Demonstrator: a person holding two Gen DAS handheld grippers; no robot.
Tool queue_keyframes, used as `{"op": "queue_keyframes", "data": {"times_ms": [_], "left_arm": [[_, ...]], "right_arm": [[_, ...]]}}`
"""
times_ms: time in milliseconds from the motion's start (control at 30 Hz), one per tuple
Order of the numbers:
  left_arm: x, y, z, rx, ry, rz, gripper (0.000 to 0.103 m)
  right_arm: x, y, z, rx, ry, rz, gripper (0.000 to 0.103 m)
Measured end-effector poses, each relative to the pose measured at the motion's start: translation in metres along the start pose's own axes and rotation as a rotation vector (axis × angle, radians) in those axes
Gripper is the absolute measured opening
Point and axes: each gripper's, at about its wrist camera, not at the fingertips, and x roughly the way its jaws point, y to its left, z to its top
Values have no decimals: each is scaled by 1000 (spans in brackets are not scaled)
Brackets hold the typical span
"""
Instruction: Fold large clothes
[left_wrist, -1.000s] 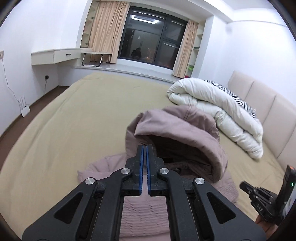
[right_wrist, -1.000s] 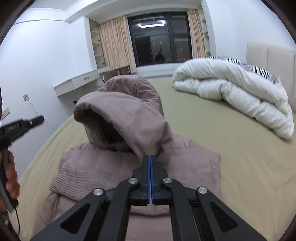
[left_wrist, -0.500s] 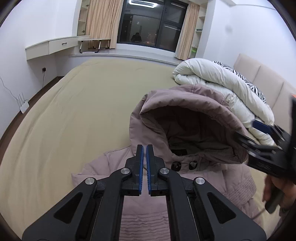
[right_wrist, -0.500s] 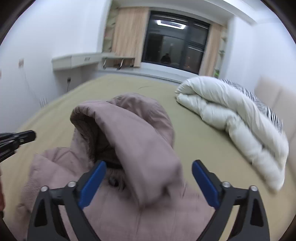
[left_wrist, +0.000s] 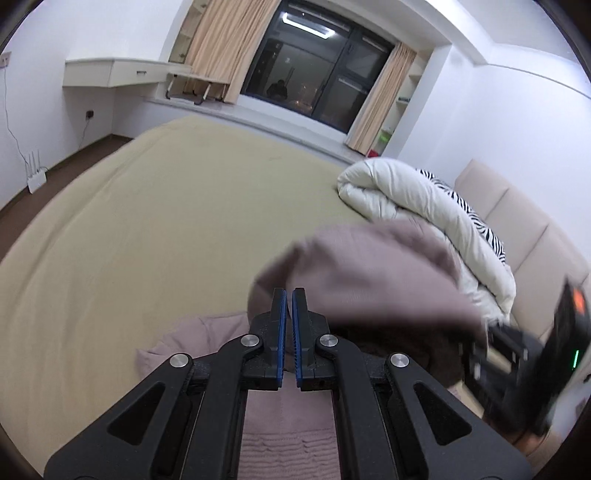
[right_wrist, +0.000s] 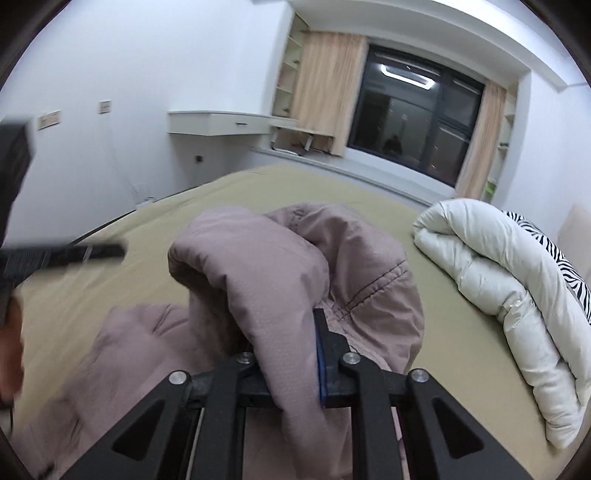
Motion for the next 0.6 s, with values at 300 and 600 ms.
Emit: {"op": "queue_keyframes", "data": {"times_ms": [300, 600], "left_arm": [[-45, -23, -31, 60, 76, -12, 2], [-23, -106, -72, 210, 128, -141, 2]], "right_arm": [[-70, 61, -138, -93, 136, 23, 24], [-124, 26, -166, 312, 109, 165, 59]]}}
